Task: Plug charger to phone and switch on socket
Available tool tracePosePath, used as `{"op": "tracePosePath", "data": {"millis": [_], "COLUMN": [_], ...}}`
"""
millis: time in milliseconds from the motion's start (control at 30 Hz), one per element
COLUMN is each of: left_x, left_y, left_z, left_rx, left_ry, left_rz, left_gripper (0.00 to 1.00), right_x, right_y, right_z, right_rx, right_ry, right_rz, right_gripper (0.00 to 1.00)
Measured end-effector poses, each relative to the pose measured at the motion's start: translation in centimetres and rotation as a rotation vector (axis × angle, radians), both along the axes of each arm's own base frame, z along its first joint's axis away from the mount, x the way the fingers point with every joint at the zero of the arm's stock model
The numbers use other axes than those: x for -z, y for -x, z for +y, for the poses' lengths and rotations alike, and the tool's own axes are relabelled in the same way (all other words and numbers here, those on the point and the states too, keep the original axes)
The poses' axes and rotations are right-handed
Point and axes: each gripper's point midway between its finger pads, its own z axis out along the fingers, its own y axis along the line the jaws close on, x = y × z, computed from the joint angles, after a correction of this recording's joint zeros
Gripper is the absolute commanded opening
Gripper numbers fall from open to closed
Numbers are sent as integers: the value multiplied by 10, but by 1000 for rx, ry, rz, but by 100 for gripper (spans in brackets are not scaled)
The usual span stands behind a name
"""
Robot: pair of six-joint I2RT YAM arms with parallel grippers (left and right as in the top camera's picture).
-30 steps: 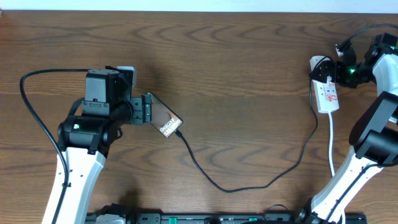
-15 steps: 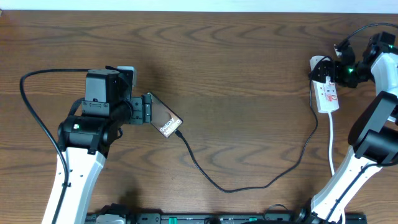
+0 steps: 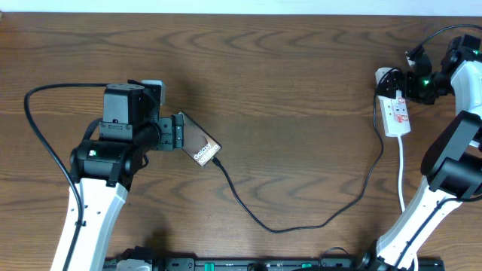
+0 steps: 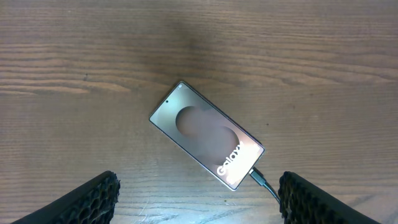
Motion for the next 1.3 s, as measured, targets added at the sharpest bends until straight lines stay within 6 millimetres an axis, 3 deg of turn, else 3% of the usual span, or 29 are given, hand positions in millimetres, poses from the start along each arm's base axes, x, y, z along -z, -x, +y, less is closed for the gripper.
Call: {"op": "tracePosePath", "data": {"millis": [467, 1167, 1300], "left_x": [0, 0, 0], "left_y": [0, 0, 0], "left_z": [0, 0, 0], "left_rx": [0, 0, 0], "left_ry": [0, 0, 0], "left_rz": [0, 0, 0], "left_gripper": [83, 83, 83], "right_x": [13, 14, 11], "right_y": [1, 7, 16], "right_z": [5, 9, 32], "right_rx": [0, 7, 0], "right_ry": [38, 29, -71], "right_rz": [23, 33, 67], "right_gripper": [99, 99, 99]}}
